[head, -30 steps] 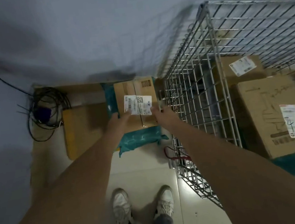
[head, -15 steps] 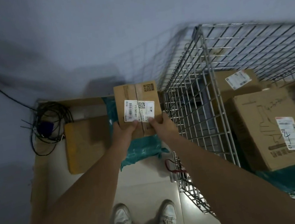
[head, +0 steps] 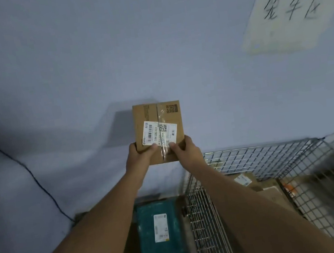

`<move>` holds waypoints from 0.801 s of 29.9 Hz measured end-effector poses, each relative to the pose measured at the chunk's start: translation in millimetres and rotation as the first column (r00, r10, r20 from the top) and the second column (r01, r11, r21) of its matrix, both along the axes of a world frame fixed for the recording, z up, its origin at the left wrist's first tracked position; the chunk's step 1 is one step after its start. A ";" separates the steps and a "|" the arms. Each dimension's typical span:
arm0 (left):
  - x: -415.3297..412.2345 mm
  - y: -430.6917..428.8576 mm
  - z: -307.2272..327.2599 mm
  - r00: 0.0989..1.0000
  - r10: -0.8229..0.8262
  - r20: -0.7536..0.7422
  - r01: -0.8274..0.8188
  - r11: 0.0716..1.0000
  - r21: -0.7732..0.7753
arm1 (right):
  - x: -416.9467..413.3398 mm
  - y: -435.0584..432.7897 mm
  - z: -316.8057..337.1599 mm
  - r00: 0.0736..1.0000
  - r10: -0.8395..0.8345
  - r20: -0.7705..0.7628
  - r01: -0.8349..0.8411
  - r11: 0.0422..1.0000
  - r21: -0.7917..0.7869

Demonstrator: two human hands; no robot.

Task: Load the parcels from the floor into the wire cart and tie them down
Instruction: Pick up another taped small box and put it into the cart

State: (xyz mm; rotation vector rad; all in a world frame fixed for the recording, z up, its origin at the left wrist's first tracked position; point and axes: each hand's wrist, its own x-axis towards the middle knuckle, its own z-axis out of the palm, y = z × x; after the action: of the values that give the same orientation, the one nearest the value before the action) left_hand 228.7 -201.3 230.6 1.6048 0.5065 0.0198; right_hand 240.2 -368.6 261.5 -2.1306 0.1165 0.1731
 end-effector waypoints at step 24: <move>-49.2 0.6 511.3 0.735 -0.037 0.677 -0.050 0.993 0.109 | -63.5 -0.6 486.3 0.738 -0.073 0.671 -0.018 0.992 0.128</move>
State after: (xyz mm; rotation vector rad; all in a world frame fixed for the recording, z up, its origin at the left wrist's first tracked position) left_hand 179.5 -200.7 741.9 1.5780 -0.0718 0.6399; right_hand 176.7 -369.1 747.8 -1.9344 -0.2889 -0.6086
